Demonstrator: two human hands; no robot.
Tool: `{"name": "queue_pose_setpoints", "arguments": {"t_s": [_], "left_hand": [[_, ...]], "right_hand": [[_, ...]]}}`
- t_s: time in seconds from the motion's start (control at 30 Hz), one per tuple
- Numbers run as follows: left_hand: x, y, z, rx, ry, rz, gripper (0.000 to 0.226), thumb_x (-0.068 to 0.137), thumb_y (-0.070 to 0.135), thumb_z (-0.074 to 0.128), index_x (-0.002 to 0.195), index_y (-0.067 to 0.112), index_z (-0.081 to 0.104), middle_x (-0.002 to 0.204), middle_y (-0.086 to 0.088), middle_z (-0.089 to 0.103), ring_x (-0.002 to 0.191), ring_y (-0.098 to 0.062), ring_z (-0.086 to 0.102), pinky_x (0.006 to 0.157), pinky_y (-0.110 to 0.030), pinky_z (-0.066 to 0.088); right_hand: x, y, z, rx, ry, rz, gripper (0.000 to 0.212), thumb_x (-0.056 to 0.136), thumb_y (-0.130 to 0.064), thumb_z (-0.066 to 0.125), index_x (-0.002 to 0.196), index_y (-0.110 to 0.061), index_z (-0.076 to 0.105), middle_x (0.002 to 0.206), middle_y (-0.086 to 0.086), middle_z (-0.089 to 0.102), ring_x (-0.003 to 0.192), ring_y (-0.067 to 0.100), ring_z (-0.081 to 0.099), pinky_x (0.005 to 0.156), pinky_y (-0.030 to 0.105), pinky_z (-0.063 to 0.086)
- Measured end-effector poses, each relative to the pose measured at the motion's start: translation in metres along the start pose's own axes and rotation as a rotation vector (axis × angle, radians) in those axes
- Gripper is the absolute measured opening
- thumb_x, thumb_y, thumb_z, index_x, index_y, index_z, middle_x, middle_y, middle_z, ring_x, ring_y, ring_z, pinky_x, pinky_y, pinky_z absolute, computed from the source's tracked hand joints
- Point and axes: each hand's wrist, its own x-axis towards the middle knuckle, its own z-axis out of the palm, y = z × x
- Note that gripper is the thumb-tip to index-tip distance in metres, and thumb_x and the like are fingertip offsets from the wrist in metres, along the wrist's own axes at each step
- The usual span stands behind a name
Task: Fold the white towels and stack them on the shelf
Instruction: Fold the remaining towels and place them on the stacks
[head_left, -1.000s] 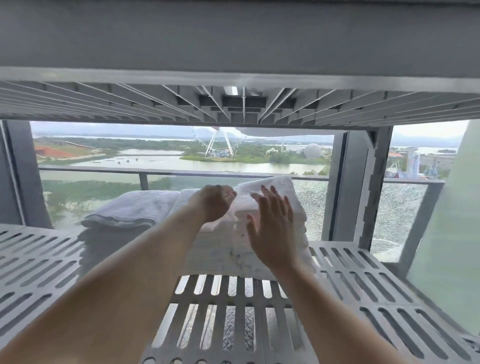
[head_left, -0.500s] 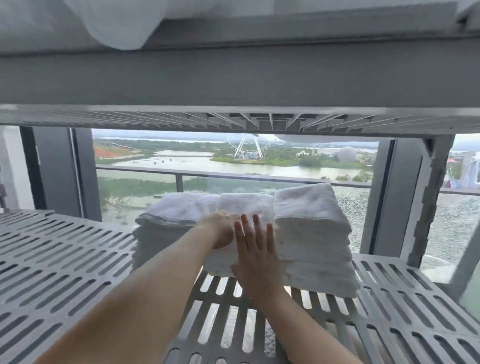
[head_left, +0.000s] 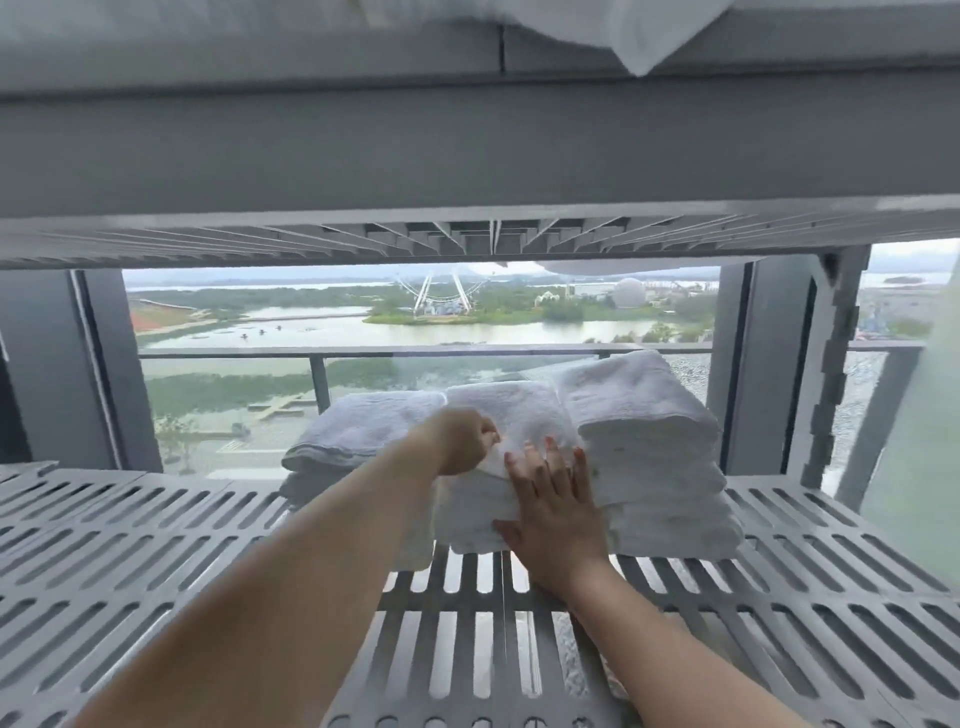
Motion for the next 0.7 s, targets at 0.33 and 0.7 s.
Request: {"name": "queue_pose_setpoints", "arguments": {"t_s": [0.33,0.7], "left_hand": [[-0.041,-0.099,-0.018,0.013,0.197,-0.183,0.041,0.101,0.043,0.036,0.133,0.029,0.058,0.139,-0.004,0.059,0.126,-0.026,0.054,0.104,-0.043,0.044],[-0.072,-0.165,-0.006,-0.067,0.004,-0.252,0.05,0.105,0.047,0.031,0.153,0.032,0.034,0.165,-0.015,0.013,0.15,-0.033,0.022,0.122,-0.047,0.022]], "right_hand": [[0.016,-0.069,-0.031,0.139,0.225,-0.121,0.085,0.09,-0.07,0.045,0.153,-0.013,0.033,0.162,0.013,0.026,0.153,0.033,0.006,0.119,0.062,0.012],[0.05,-0.186,-0.008,0.187,0.09,-0.125,0.122,0.07,-0.069,0.067,0.16,-0.02,0.001,0.167,0.014,-0.007,0.153,0.037,-0.007,0.119,0.059,0.003]]}}
